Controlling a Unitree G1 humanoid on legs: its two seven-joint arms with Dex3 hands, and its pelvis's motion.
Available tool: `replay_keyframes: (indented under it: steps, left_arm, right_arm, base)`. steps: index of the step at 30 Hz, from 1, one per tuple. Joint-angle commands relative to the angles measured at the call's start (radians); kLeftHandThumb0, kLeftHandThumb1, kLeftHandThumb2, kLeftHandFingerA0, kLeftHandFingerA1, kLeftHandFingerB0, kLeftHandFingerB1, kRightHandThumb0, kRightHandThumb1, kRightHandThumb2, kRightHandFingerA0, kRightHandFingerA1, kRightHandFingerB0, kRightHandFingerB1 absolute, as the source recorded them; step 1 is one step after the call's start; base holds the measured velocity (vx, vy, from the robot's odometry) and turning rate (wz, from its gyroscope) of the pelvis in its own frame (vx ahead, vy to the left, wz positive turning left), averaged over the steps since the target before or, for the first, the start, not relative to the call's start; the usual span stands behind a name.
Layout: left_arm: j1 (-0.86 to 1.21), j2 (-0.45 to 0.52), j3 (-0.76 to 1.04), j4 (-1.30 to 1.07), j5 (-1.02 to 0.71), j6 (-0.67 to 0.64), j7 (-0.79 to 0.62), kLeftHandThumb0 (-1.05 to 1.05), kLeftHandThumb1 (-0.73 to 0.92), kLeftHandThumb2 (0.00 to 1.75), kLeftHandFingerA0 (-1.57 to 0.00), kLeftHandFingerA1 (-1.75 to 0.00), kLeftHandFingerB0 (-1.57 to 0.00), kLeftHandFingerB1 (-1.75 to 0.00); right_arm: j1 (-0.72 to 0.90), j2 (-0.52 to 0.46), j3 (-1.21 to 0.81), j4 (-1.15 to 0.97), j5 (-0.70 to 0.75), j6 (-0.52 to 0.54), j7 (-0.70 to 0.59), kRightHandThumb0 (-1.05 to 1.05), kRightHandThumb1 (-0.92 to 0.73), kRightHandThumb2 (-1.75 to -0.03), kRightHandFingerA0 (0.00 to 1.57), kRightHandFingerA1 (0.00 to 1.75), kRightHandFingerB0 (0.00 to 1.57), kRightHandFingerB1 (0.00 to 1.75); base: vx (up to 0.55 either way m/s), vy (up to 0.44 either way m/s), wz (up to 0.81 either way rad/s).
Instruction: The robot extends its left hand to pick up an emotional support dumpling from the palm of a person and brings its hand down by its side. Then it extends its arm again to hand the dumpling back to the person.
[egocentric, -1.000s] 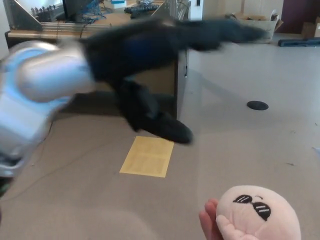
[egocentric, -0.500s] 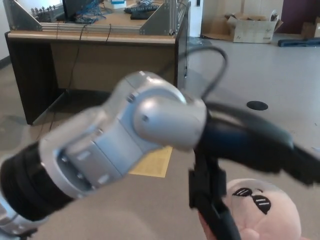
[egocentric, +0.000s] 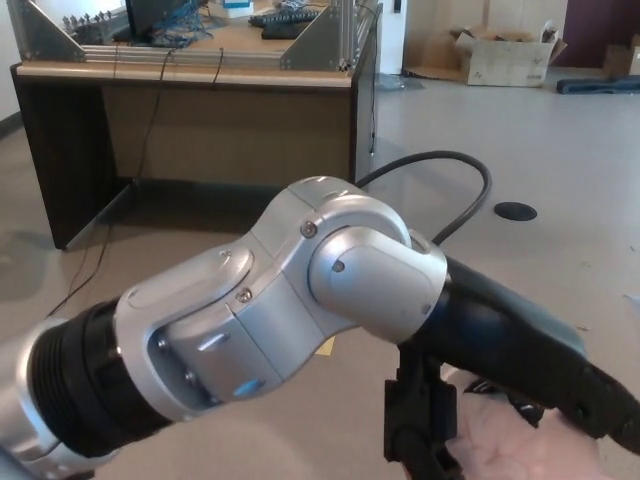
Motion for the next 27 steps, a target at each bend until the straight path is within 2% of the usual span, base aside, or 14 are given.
replay_keyframes:
  steps: [1,6,12,13,18,19,20,21,22,23,24,25,27]
  left_arm:
    - [-0.003,0.02,0.012,-0.037,0.061,0.038,-0.054,-1.05,0.64,0.7,0.0,0.0,0.0,0.0]
    - [0.021,0.026,0.025,-0.053,0.108,0.025,-0.038,-1.05,0.64,0.71,0.0,0.0,0.0,0.0]
    - [0.07,0.03,0.042,-0.044,0.176,-0.055,0.004,-1.05,0.67,0.74,0.0,0.0,0.0,0.0]
    - [0.079,0.03,0.044,-0.042,0.188,-0.075,0.017,-1.05,0.72,0.76,0.0,0.0,0.0,0.0]
    - [0.133,0.017,0.07,-0.036,0.236,-0.144,0.074,-1.05,0.68,0.77,0.0,0.0,0.0,0.0]
    - [0.15,0.018,0.07,-0.036,0.27,-0.181,0.116,-1.05,0.44,1.13,-0.12,-0.11,0.0,0.0]
    - [0.176,0.018,0.072,-0.035,0.322,-0.239,0.174,-1.05,0.44,1.13,-0.12,-0.11,0.0,0.0]
    - [0.182,0.016,0.073,-0.034,0.329,-0.246,0.182,-1.05,0.44,1.15,-0.19,-0.02,0.0,0.0]
    - [0.191,0.014,0.075,-0.032,0.34,-0.257,0.191,-1.05,0.44,1.15,-0.19,-0.02,0.0,0.0]
    - [0.218,0.009,0.079,-0.024,0.362,-0.288,0.234,-0.34,0.39,0.66,-0.04,-0.28,-0.02,-0.17]
    - [0.231,0.005,0.082,-0.02,0.373,-0.304,0.252,-0.34,0.39,0.66,-0.04,-0.28,-0.02,-0.17]
    - [0.239,0.004,0.083,-0.015,0.382,-0.32,0.267,-0.28,0.44,0.67,-0.04,-0.29,-0.03,-0.16]
    - [0.256,-0.001,0.089,-0.006,0.401,-0.351,0.289,-0.28,0.44,0.67,-0.04,-0.29,-0.03,-0.16]
  right_arm:
    - [0.009,-0.015,0.002,0.012,0.002,-0.024,0.006,-0.53,-0.67,-0.6,0.64,0.47,0.51,0.39]
    - [0.007,-0.016,0.004,0.014,0.0,-0.025,0.008,-0.53,-0.67,-0.6,0.64,0.47,0.51,0.39]
    - [0.004,-0.017,0.006,0.015,-0.001,-0.025,0.009,-0.53,-0.67,-0.6,0.64,0.47,0.51,0.39]
    - [0.004,-0.017,0.006,0.015,-0.001,-0.025,0.009,-0.53,-0.67,-0.6,0.64,0.47,0.51,0.39]
    - [0.003,-0.017,0.008,0.016,-0.002,-0.026,0.009,-0.53,-0.67,-0.6,0.64,0.47,0.51,0.39]
    - [0.003,-0.017,0.008,0.016,-0.002,-0.026,0.009,-0.53,-0.67,-0.6,0.64,0.47,0.51,0.39]
    - [0.003,-0.017,0.008,0.016,-0.002,-0.026,0.009,-0.53,-0.67,-0.6,0.64,0.47,0.51,0.39]
    - [0.004,-0.018,0.008,0.016,-0.002,-0.026,0.009,-0.53,-0.67,-0.6,0.64,0.47,0.51,0.39]
    - [0.004,-0.018,0.008,0.016,-0.002,-0.026,0.009,-0.53,-0.67,-0.6,0.64,0.47,0.51,0.39]
    - [0.001,0.012,-0.038,0.002,0.078,0.049,0.057,-0.34,-0.65,-0.59,0.86,0.98,0.76,0.63]
    - [-0.001,0.025,-0.059,-0.005,0.111,0.081,0.079,-0.34,-0.65,-0.59,0.86,0.98,0.76,0.63]
    - [0.005,0.01,-0.035,0.002,0.06,0.025,0.031,-0.34,-0.62,-0.59,0.95,0.85,0.73,0.53]
    - [0.014,-0.012,-0.002,0.011,-0.018,-0.057,-0.036,-0.34,-0.62,-0.59,0.95,0.85,0.73,0.53]
  base:
    - [0.0,0.0,0.0]
    - [0.0,0.0,0.0]
    - [0.0,0.0,0.0]
    - [0.0,0.0,0.0]
    - [0.0,0.0,0.0]
    - [0.0,0.0,0.0]
    - [0.0,0.0,0.0]
    - [0.0,0.0,0.0]
    - [0.0,0.0,0.0]
    - [0.0,0.0,0.0]
    - [0.0,0.0,0.0]
    - [0.0,0.0,0.0]
    - [0.0,0.0,0.0]
